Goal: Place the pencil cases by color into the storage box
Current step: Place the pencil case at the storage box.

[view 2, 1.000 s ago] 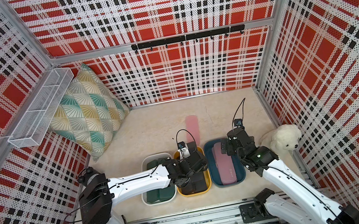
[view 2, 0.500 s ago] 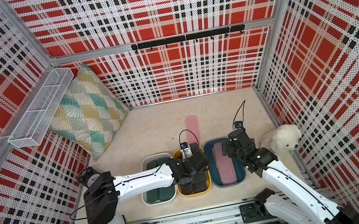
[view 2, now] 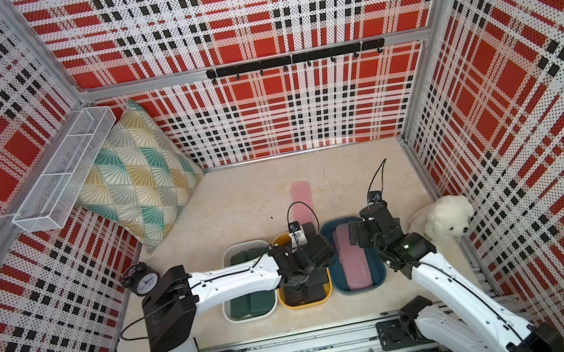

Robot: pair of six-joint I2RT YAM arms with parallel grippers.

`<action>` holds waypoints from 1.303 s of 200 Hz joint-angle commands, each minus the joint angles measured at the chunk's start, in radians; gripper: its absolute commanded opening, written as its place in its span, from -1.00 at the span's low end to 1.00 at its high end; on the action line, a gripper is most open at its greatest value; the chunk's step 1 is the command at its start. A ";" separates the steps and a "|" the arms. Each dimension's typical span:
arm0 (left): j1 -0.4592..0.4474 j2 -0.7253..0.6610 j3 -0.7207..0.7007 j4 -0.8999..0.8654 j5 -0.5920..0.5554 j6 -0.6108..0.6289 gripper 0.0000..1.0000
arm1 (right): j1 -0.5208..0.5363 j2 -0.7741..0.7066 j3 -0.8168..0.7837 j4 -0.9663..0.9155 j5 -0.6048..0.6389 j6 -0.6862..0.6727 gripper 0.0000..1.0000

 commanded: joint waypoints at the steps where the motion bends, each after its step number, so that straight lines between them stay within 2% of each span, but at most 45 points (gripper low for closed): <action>1: -0.010 0.022 0.025 -0.037 0.003 -0.018 0.13 | -0.015 -0.006 -0.009 0.024 -0.012 -0.010 1.00; 79: -0.019 0.042 0.048 -0.075 0.001 -0.026 0.24 | -0.023 -0.010 -0.015 0.029 -0.027 -0.012 1.00; 115: -0.025 0.061 0.070 -0.087 -0.001 -0.025 0.48 | -0.025 -0.012 -0.018 0.030 -0.032 -0.012 1.00; 136: -0.027 0.072 0.085 -0.095 -0.002 -0.022 0.54 | -0.027 -0.013 -0.019 0.032 -0.033 -0.013 1.00; 260: -0.043 0.090 0.173 -0.155 -0.033 -0.009 0.67 | -0.035 -0.005 -0.017 0.040 -0.050 -0.018 0.99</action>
